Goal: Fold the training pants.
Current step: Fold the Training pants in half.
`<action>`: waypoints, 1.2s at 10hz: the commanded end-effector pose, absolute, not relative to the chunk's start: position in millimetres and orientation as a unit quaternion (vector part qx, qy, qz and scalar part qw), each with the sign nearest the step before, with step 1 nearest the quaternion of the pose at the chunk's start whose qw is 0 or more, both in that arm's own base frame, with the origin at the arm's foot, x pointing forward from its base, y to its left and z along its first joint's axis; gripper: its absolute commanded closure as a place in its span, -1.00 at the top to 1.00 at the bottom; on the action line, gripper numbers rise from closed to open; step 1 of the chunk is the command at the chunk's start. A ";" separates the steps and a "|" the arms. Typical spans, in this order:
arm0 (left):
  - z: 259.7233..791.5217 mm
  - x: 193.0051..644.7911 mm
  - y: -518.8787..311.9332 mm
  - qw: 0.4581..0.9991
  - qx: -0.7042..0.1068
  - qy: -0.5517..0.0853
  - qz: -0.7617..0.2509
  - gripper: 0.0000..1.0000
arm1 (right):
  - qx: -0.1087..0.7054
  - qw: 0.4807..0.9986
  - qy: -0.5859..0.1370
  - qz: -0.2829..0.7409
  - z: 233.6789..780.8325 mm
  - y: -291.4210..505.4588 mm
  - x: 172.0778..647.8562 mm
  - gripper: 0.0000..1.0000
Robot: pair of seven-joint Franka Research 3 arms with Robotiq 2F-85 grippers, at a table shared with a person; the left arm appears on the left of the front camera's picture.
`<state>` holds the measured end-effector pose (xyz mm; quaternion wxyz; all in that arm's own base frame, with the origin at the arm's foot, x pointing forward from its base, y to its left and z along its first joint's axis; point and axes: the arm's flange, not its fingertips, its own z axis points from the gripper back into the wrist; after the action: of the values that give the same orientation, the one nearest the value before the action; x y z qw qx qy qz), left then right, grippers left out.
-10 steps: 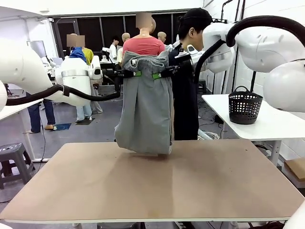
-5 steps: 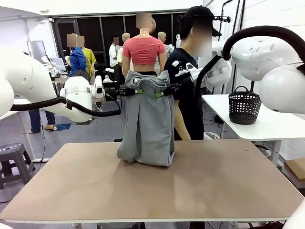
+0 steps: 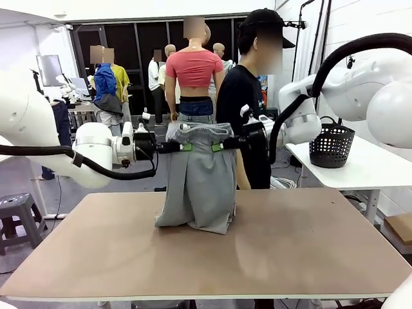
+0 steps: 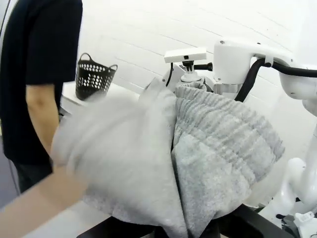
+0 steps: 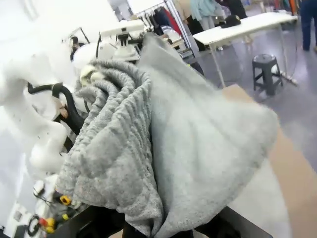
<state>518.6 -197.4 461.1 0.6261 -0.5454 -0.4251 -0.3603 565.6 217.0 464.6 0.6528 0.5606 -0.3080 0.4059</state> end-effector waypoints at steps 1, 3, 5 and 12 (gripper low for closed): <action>449.7 508.2 -173.5 0.633 -0.570 -0.409 -0.327 -1.00 | 0.573 0.681 -0.289 0.354 453.9 187.9 545.8 -1.00; 424.7 503.2 -177.2 0.644 -0.577 -0.397 -0.309 -1.00 | 0.581 0.685 -0.274 0.345 439.2 189.5 534.3 -1.00; 421.4 500.0 -198.7 0.638 -0.572 -0.391 -0.334 -1.00 | 0.583 0.676 -0.264 0.367 434.2 211.4 533.4 -1.00; 397.1 460.3 -199.8 0.673 -0.607 -0.314 -0.285 -1.00 | 0.616 0.676 -0.211 0.345 412.4 201.1 509.3 -1.00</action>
<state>477.5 -204.4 399.3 0.6585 -0.5906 -0.3486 -0.3100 518.0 212.1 414.7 0.6730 0.6026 -0.2337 0.3596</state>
